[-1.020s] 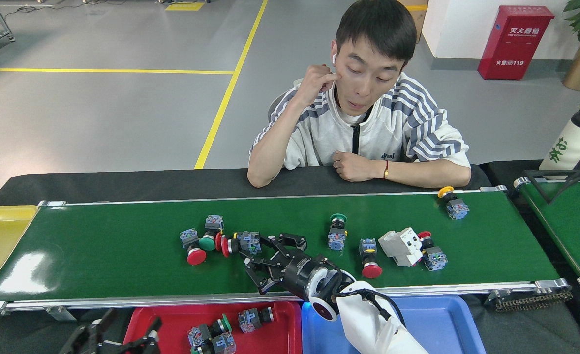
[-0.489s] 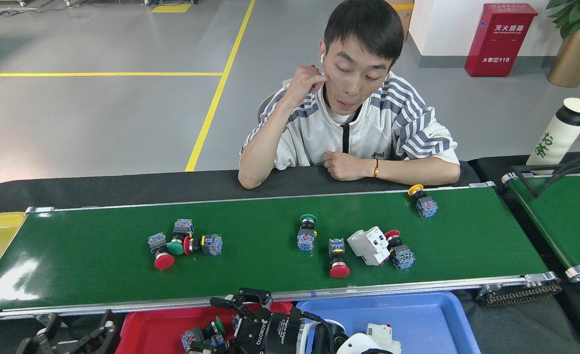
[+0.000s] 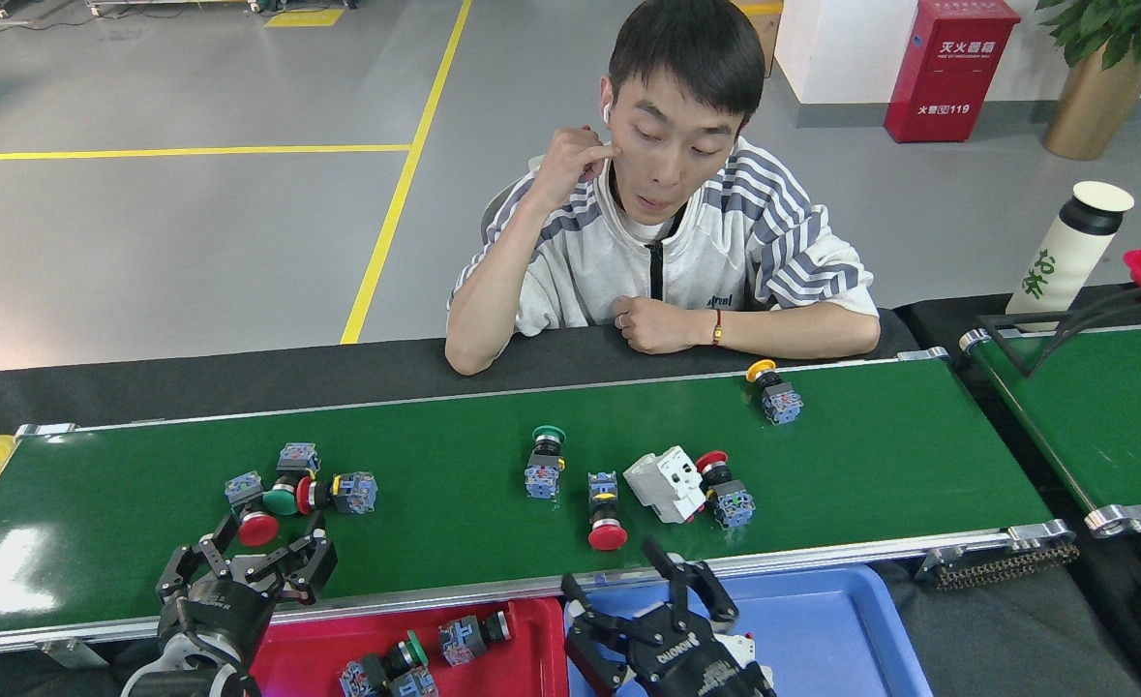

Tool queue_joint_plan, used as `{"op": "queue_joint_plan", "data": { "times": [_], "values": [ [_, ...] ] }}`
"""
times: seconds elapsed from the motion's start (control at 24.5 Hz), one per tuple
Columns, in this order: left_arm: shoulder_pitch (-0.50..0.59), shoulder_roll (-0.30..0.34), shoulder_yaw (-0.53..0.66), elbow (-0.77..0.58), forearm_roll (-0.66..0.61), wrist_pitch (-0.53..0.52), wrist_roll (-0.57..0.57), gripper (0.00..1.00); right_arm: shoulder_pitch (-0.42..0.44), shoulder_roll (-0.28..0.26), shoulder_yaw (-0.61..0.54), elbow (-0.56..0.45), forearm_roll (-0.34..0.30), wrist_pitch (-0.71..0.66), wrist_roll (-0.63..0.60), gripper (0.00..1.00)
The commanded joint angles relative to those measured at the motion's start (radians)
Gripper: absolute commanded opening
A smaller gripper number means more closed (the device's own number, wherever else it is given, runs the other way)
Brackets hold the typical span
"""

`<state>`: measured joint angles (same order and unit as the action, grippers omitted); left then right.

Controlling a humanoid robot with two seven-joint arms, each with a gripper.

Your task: Pick switch part from conveyor to tray

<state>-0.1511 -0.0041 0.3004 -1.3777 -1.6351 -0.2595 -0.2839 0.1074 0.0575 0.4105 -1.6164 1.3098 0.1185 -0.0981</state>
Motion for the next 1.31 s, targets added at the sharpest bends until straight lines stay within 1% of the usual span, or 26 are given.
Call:
{"op": "queue_joint_plan", "data": {
  "times": [0.0,0.04,0.08,0.12,0.2,0.29,0.33,0.37,0.57,0.73,0.77,0.86,0.9,0.94,0.98,1.02,1.06,1.1,1.14,1.22,1.26],
  "values": [
    [-0.042,0.036,-0.003,0.038,-0.008,0.025,0.04,1.0,0.0,-0.018,-0.006,-0.016,0.005,0.167,-0.06,0.98],
    [-0.053,0.052,-0.006,0.066,-0.011,0.029,0.045,1.0,-0.002,-0.022,-0.007,-0.014,0.005,0.184,-0.058,0.98],
    [-0.068,0.07,-0.021,0.103,-0.022,0.034,0.051,0.96,-0.011,-0.021,-0.009,-0.01,0.005,0.201,-0.058,0.98],
    [-0.081,0.09,-0.041,0.137,-0.029,0.034,0.058,0.88,-0.02,-0.019,-0.01,-0.002,0.005,0.214,-0.057,0.98],
    [-0.091,0.139,-0.064,0.19,-0.029,0.026,0.101,0.76,-0.06,-0.025,-0.007,0.02,0.009,0.221,-0.054,0.98],
    [-0.096,0.171,-0.086,0.226,-0.029,0.019,0.123,0.2,-0.1,-0.024,-0.007,0.058,0.012,0.221,-0.035,0.98],
    [-0.096,0.184,-0.093,0.249,-0.022,0.019,0.129,0.11,-0.127,-0.021,-0.002,0.088,0.02,0.221,-0.028,0.98],
    [-0.096,0.187,-0.093,0.255,-0.019,0.019,0.131,0.07,-0.143,-0.021,-0.001,0.11,0.026,0.221,-0.025,0.98],
    [-0.088,0.187,-0.087,0.252,0.026,0.017,0.143,0.04,-0.23,0.002,0.047,0.222,0.032,0.219,0.015,0.98],
    [-0.071,0.188,-0.09,0.22,0.07,0.016,0.141,0.04,-0.281,0.042,0.082,0.299,0.032,0.219,0.021,0.98],
    [-0.059,0.19,-0.09,0.201,0.084,0.005,0.141,0.04,-0.295,0.054,0.088,0.323,0.032,0.219,0.023,0.98],
    [-0.021,0.194,-0.067,0.14,0.133,-0.053,0.135,0.04,-0.327,0.074,0.09,0.369,0.032,0.221,0.024,0.98],
    [0.011,0.2,-0.035,0.095,0.155,-0.083,0.132,0.04,-0.344,0.081,0.09,0.388,0.031,0.222,0.029,0.97],
    [0.05,0.208,0.0,0.051,0.17,-0.113,0.132,0.05,-0.362,0.082,0.088,0.4,0.029,0.222,0.037,0.89],
    [0.091,0.214,0.038,0.002,0.19,-0.156,0.132,0.05,-0.38,0.079,0.09,0.412,0.029,0.221,0.044,0.76],
    [0.125,0.213,0.071,-0.035,0.21,-0.196,0.131,0.05,-0.396,0.076,0.091,0.423,0.029,0.217,0.049,0.66],
    [0.154,0.213,0.101,-0.069,0.227,-0.236,0.131,0.05,-0.405,0.073,0.093,0.438,0.031,0.213,0.054,0.51],
    [0.188,0.211,0.126,-0.098,0.236,-0.276,0.131,0.05,-0.413,0.071,0.094,0.454,0.032,0.208,0.057,0.34],
    [0.232,0.211,0.141,-0.139,0.251,-0.33,0.131,0.05,-0.417,0.067,0.099,0.463,0.031,0.199,0.063,0.24],
    [0.33,0.211,0.154,-0.231,0.288,-0.463,0.135,0.06,-0.419,0.051,0.108,0.469,0.029,0.171,0.072,0.12],
    [0.364,0.205,0.154,-0.268,0.291,-0.508,0.137,0.06,-0.42,0.047,0.108,0.467,0.026,0.162,0.072,0.09]
  ]
}}
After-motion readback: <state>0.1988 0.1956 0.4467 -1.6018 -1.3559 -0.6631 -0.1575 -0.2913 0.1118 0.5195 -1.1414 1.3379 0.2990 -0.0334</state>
